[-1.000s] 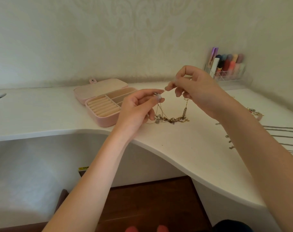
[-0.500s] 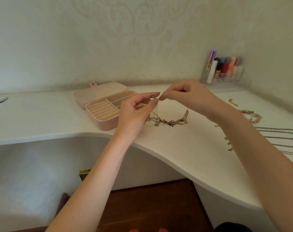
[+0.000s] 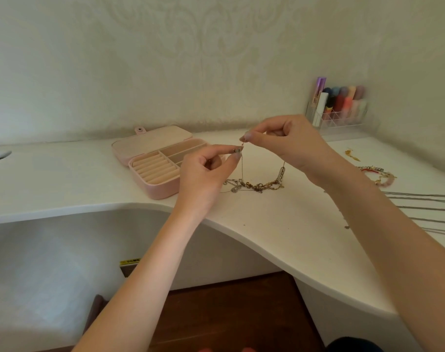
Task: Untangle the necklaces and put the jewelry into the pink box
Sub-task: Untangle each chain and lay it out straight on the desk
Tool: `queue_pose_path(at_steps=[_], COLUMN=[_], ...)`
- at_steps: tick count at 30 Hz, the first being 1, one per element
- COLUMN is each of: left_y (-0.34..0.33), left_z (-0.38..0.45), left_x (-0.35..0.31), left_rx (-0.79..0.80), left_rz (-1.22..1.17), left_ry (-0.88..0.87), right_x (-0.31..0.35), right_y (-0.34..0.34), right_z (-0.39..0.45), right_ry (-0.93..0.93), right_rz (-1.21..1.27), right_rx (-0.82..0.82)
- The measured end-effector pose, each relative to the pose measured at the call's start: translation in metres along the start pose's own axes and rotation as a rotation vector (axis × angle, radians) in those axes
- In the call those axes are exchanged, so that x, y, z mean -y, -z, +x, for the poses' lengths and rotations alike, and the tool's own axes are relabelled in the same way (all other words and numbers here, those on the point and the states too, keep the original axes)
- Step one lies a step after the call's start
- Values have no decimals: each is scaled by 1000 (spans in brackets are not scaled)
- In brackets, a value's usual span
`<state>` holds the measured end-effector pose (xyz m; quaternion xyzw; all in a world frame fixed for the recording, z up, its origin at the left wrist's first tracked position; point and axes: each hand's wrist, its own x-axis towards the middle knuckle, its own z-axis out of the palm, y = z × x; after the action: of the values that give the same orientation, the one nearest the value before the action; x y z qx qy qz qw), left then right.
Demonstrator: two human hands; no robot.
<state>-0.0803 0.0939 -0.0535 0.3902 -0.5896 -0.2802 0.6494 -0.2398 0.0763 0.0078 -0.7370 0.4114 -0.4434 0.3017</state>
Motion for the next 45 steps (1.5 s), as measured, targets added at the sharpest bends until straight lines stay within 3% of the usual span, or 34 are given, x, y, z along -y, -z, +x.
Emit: queue_pose_path(at_steps=[13, 21, 27, 33, 40, 45], left_y=[5, 5, 6, 4, 5, 4], left_z=[3, 2, 3, 3, 2, 2], left_x=[-3, -3, -1, 0, -1, -1], left_rx=[65, 75, 78, 84, 66, 91], left_rz=[-331, -292, -306, -274, -221, -173], left_ry=[159, 144, 165, 173, 162, 132], right_x=[0, 3, -1, -4, -3, -3], right_y=[-5, -5, 0, 1, 4, 5], right_z=[-1, -3, -3, -1, -4, -3], right_ry=[-130, -153, -112, -107, -47, -42], right_rz=[-100, -105, -96, -95, -228, -116], right_rx=[113, 83, 160, 85, 119, 66])
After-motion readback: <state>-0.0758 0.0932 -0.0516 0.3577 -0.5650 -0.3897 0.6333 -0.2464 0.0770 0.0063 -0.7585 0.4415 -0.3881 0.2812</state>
